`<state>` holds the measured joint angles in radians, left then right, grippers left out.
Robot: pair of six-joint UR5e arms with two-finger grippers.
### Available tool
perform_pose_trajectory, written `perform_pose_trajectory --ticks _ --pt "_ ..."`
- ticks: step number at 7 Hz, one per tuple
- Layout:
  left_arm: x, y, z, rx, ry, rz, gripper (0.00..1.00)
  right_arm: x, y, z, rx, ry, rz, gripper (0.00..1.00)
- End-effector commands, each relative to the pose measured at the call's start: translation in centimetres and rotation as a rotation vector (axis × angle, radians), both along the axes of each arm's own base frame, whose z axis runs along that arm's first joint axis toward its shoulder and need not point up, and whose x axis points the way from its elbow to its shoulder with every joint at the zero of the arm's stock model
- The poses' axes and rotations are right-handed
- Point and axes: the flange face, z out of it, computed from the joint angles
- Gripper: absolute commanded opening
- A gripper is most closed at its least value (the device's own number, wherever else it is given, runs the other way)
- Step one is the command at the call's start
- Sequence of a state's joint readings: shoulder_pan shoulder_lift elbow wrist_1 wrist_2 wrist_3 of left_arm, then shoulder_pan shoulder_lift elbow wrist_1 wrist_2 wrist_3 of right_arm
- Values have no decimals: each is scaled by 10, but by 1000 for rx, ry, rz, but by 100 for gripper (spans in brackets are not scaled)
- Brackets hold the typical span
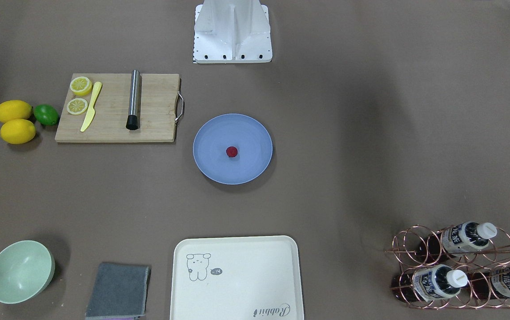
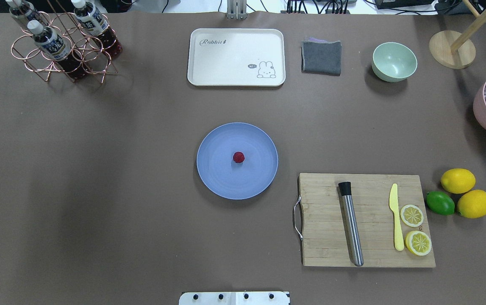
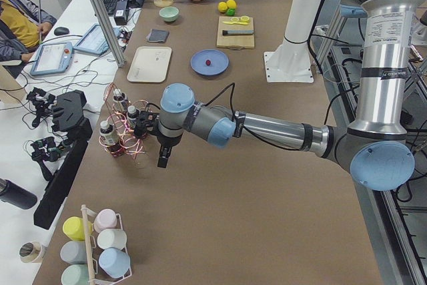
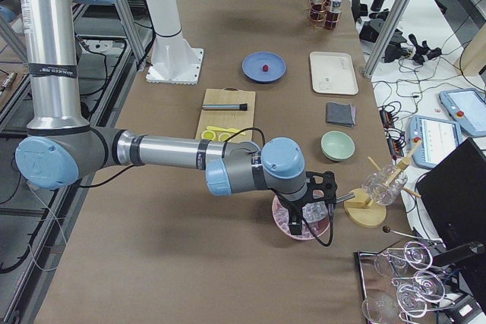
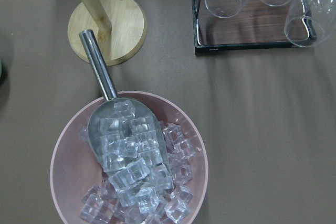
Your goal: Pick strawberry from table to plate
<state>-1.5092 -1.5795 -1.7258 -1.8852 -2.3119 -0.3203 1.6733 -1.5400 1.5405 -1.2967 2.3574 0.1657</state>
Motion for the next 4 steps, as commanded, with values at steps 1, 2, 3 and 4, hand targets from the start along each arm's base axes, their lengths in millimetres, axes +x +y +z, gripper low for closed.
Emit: perform_pose_trajectory --ticks 1,2,3,4 --pt "-13 2 -2 4 4 -22 97 -27 -8 -8 -1 1 -29 100" --pt "-13 2 0 0 3 -22 97 -31 -8 -10 3 4 -36 100" --pt "-12 2 0 0 4 -21 97 -31 -9 -12 8 4 -36 100" --pt "-12 2 0 0 4 -21 97 -31 -9 -14 13 5 -37 100"
